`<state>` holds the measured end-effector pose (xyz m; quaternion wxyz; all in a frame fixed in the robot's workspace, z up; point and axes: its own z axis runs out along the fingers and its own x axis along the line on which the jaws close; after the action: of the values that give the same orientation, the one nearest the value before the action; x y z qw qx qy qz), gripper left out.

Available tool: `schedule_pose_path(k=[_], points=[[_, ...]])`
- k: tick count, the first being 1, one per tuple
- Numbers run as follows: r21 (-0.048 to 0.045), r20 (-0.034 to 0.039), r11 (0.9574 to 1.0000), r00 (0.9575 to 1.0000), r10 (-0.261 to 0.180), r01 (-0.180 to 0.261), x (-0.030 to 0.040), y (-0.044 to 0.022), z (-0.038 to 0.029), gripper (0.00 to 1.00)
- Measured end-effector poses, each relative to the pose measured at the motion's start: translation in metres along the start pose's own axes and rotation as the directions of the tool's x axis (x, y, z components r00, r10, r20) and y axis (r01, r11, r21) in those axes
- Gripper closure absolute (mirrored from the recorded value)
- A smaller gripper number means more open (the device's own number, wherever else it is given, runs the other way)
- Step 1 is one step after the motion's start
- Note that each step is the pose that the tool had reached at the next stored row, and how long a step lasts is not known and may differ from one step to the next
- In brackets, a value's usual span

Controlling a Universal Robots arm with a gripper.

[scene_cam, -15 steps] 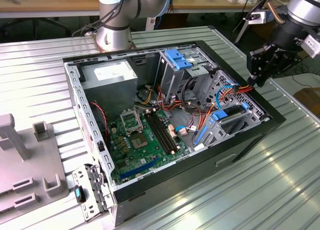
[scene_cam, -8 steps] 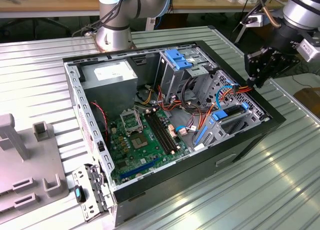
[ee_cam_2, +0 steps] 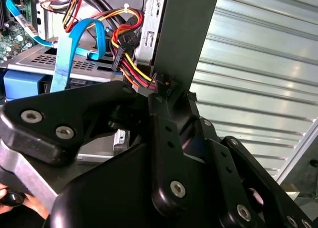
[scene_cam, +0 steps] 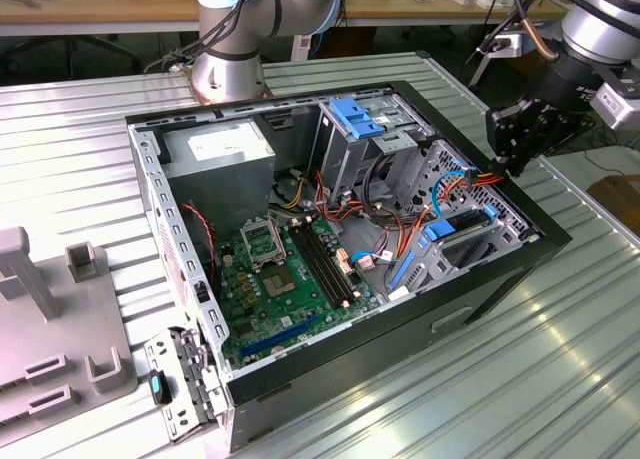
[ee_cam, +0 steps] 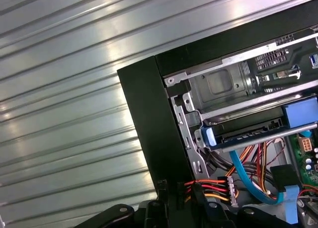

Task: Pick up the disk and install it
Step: 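Insert the first disk wire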

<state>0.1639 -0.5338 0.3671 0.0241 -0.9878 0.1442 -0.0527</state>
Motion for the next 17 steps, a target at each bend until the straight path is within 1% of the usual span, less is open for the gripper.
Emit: schedule_pose_path(k=[2, 4, 9, 14, 16, 17], points=[[0.0004, -0.0008, 1.0000, 1.0000, 0.000, 0.000, 0.0000, 0.0000, 0.0002, 0.68], [0.0006, -0.0019, 1.0000, 1.0000, 0.000, 0.000, -0.0001, 0.0000, 0.0003, 0.83], [0.0010, -0.0025, 1.0000, 1.0000, 0.000, 0.000, 0.0000, 0.0000, 0.0001, 0.83], [0.0003, -0.0009, 1.0000, 1.0000, 0.000, 0.000, 0.0005, -0.0004, -0.0065, 0.83], [-0.0016, -0.0004, 0.9999, 0.9999, 0.014, -0.014, 0.0005, -0.0006, -0.0082, 0.83], [-0.0032, 0.0005, 0.9996, 0.9996, 0.029, -0.029, 0.0005, -0.0005, -0.0088, 0.83]])
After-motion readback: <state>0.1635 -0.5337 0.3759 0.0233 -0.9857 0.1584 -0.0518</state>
